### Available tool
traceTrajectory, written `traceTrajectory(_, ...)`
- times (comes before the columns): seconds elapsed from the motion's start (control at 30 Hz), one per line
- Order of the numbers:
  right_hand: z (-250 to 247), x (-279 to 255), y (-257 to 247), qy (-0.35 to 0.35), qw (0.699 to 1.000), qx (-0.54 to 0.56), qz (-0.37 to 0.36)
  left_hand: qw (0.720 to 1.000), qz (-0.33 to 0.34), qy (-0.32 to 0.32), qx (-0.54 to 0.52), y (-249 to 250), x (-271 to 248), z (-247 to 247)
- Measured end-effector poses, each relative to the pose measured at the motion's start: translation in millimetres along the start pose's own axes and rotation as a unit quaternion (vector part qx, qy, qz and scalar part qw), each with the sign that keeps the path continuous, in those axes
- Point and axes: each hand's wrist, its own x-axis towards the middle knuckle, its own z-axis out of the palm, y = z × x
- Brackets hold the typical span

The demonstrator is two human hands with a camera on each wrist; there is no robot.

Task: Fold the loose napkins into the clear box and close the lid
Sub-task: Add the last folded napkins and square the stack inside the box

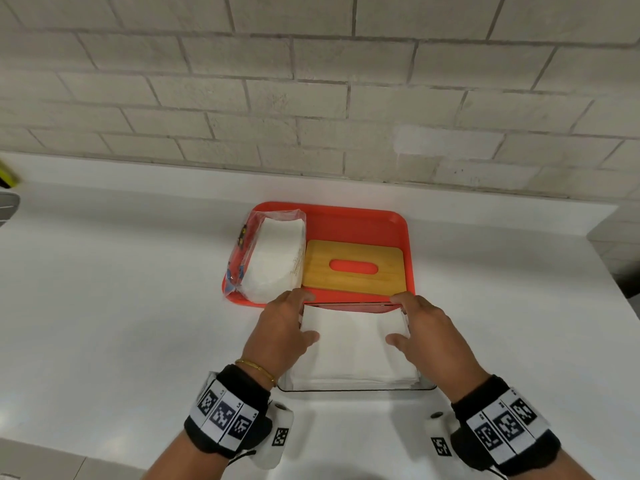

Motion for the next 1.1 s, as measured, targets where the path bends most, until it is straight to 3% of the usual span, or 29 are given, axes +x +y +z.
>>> traceTrajectory(0.27, 6.0, -9.4, 2.8, 0.062, 0.996, -0.025, -0.058, 0.989, 0.031, 0.028, 0.14, 14.6, -16.6, -1.5)
traceTrajectory(0.37, 2.9, -8.5, 4.8, 0.005, 0.996, -0.04, -0.086, 0.989, 0.068, 0.039, 0.121, 21.6, -19.9, -4.8)
traceTrajectory(0.47, 8.7, -5.7, 10.2, -0.059, 0.989, -0.068, -0.117, 0.987, 0.1, -0.007, 0.128, 20.9, -16.0, 1.4)
traceTrajectory(0.6, 16.2, -3.3, 8.9, -0.084, 0.985, -0.058, -0.137, 0.965, 0.135, -0.069, 0.212, 25.0, -17.6, 5.7)
traceTrajectory(0.77, 26.2, -5.6, 14.5, -0.097, 0.981, -0.063, -0.157, 0.949, 0.172, -0.026, 0.263, 27.4, -20.4, 8.7)
traceTrajectory(0.87, 25.7, -3.4, 12.3, -0.072, 0.978, -0.068, -0.185, 0.966, 0.123, -0.078, 0.211, 21.2, -14.1, 12.8)
traceTrajectory(0.93, 22.4, -3.4, 8.5, -0.105, 0.973, -0.076, -0.192, 0.97, 0.092, -0.106, 0.197, 16.8, -11.1, 14.8)
traceTrajectory(1.03, 23.3, -1.4, 8.7, -0.087, 0.962, -0.087, -0.242, 0.965, 0.086, -0.115, 0.218, 11.7, -8.2, 13.0)
traceTrajectory(1.1, 23.7, -2.5, 7.1, -0.087, 0.969, -0.074, -0.217, 0.964, 0.086, -0.115, 0.222, 10.0, -7.5, 13.3)
